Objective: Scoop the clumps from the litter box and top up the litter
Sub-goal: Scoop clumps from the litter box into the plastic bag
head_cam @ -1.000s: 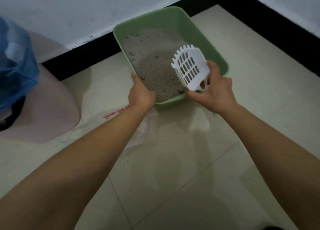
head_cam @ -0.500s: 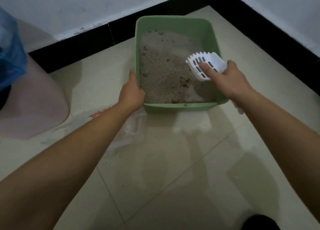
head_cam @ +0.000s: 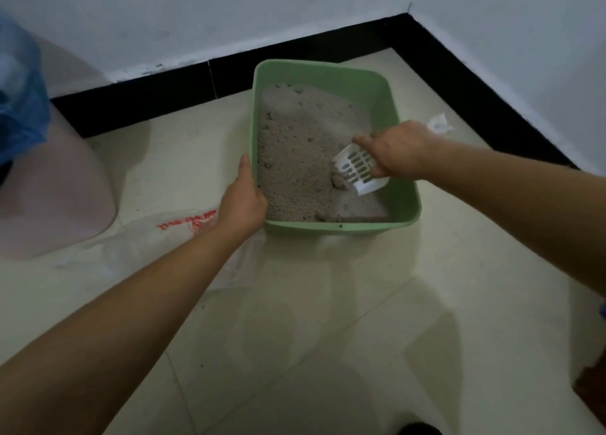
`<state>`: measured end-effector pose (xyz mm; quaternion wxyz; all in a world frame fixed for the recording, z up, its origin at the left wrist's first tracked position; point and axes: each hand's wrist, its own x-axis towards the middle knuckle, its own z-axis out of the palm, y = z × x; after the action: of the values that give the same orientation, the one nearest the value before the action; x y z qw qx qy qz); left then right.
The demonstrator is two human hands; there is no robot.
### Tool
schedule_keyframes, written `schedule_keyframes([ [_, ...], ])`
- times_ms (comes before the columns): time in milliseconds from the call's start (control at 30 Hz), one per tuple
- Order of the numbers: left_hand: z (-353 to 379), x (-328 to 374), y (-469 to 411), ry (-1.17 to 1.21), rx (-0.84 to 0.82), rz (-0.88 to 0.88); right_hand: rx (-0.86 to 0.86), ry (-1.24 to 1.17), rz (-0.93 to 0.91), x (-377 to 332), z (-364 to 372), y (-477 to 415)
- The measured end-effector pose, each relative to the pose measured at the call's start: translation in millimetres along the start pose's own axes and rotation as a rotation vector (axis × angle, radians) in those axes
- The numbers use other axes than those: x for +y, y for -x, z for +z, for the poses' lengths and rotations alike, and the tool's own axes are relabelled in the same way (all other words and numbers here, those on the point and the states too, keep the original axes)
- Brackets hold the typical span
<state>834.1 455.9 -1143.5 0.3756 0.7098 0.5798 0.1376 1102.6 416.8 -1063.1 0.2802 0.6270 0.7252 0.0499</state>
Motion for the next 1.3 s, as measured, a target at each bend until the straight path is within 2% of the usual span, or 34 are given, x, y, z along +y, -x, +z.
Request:
schedule_keyframes([
  [67,1.7,0.9,1.2,0.000,0.017,0.002,0.012,-0.130,-0.006,-14.6,11.7,-8.2],
  [200,5.0,-1.7,1.4,0.037,0.041,0.003,-0.036,-0.232,0.003,-14.5,13.8,-33.1],
  [367,7.2,-4.0,-0.3,0.057,0.064,0.015,-0.114,-0.755,0.068,-23.8,54.2,-35.2],
  [433,7.1,-4.2,-0.8,0.067,0.071,0.027,-0.123,-0.841,0.077,-23.4,60.4,-32.3],
  [567,7.6,-7.0,-3.0,0.082,0.070,0.031,-0.226,-0.544,0.090,-4.0,58.2,-15.4],
  [633,9.0,-10.7,-5.4,0.086,0.080,0.049,-0.225,-0.467,0.086,-5.5,63.0,-8.6],
  [833,12.7,-16.5,-7.2,0.098,0.106,0.108,-0.104,-0.616,0.116,-35.5,81.7,-10.2],
  [1067,12.5,-17.5,-9.7,0.054,0.107,0.098,-0.002,-0.811,0.160,-78.9,84.0,-32.3],
  [1200,-7.6,-22.4,-9.2,-0.062,0.104,0.297,0.040,-0.828,0.187,-76.8,85.3,-26.3],
  [1300,-35.1,-39.5,-10.6,-0.037,0.161,0.305,0.062,-0.814,0.207,-72.1,83.4,-19.6],
])
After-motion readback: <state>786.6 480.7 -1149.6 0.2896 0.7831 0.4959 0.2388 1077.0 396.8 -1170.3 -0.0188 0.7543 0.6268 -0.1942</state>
